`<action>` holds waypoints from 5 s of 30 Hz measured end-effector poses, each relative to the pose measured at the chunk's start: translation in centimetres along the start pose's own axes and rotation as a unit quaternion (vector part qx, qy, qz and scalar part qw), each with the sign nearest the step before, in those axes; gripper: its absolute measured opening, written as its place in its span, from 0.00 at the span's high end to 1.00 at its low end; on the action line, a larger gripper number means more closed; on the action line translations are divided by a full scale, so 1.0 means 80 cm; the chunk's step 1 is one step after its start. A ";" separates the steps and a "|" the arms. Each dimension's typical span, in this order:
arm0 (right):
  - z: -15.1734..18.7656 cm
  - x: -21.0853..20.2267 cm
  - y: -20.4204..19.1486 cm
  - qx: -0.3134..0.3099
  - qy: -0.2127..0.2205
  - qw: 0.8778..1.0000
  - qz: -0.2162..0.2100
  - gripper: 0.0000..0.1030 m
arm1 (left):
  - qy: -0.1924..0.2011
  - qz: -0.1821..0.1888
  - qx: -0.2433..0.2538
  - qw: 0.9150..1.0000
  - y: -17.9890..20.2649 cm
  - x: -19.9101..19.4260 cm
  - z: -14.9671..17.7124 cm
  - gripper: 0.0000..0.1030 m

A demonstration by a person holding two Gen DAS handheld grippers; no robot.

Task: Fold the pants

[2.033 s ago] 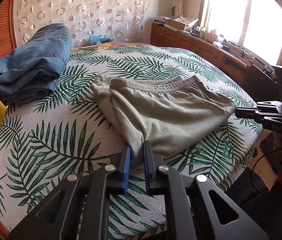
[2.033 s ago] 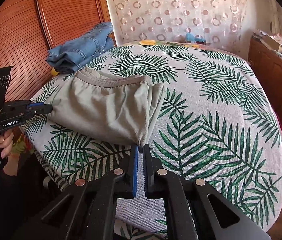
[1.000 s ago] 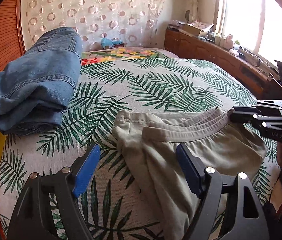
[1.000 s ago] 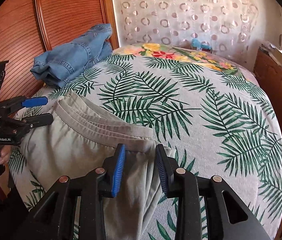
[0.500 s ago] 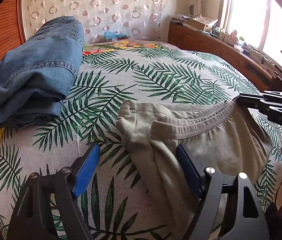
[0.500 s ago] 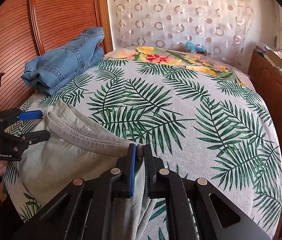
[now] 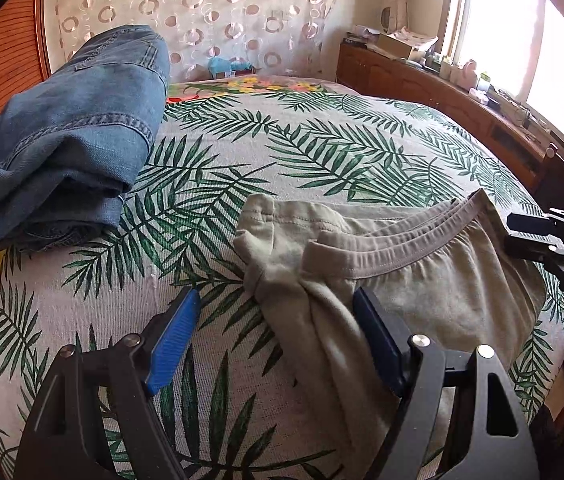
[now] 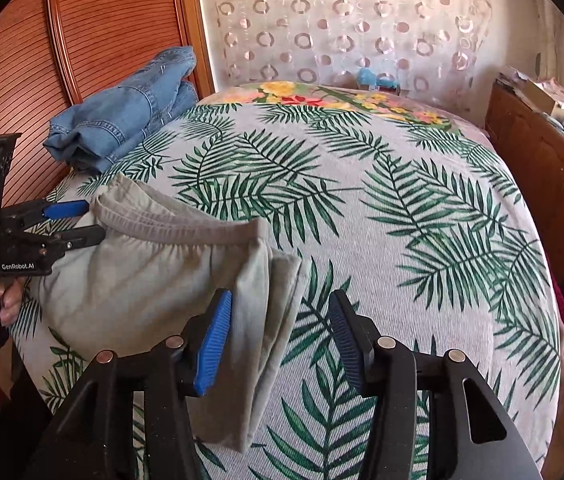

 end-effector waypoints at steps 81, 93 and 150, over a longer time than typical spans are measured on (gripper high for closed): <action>-0.018 -0.067 -0.038 -0.016 0.101 0.995 -0.009 0.90 | 0.148 0.068 0.038 0.986 0.058 -0.129 -0.060 0.84; -0.030 -0.121 -0.035 -0.033 0.143 0.989 0.005 0.90 | 0.179 0.073 0.051 0.980 0.068 -0.160 -0.077 0.84; -0.236 0.036 -0.020 -0.161 0.149 0.974 -0.054 0.90 | 0.198 -0.029 -0.038 0.979 -0.093 -0.113 -0.156 0.84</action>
Point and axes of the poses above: each gripper's, at about its wrist camera, not at the fingertips, and x roughly the way its jaws point, y to its right, z to its underside, the point moved 6 cm from there along x, roughly the way its jaws point
